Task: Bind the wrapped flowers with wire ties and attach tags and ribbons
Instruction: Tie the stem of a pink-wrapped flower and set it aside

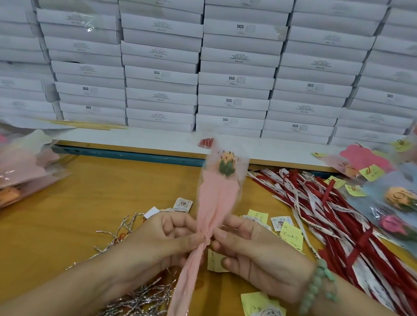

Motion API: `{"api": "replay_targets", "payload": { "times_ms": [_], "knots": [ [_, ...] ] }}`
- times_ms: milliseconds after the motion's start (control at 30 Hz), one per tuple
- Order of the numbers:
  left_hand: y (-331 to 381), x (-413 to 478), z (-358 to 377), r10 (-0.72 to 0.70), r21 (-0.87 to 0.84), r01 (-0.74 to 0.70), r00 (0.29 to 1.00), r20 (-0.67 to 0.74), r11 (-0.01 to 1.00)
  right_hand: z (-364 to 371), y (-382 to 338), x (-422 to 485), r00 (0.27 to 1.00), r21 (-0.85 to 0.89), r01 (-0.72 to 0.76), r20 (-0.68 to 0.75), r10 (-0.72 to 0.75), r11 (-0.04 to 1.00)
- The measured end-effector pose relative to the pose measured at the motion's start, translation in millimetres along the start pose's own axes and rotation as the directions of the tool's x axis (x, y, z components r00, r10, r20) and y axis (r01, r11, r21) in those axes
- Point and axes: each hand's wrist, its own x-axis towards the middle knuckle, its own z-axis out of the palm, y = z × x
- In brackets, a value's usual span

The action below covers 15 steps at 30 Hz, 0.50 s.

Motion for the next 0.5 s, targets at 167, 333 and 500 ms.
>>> {"api": "replay_targets", "payload": {
  "times_ms": [167,333,500],
  "knots": [
    [-1.6,-3.6,5.0,-0.044,-0.029,0.047,0.996,0.072,0.999,0.2,-0.7,-1.2,0.996,-0.086,0.055,0.079,-0.049,0.995],
    [-3.7,-2.8,4.8,-0.088,-0.015,0.089,0.993,0.075,0.996,0.4,-2.4,-2.3,0.995,-0.140,0.091,0.063,-0.083,0.986],
    [-3.3,-2.4,5.4,-0.094,0.001,0.094,0.991,0.094,0.996,0.2,-2.4,-0.2,0.993,-0.168,0.104,0.077,-0.092,0.980]
  ]
}}
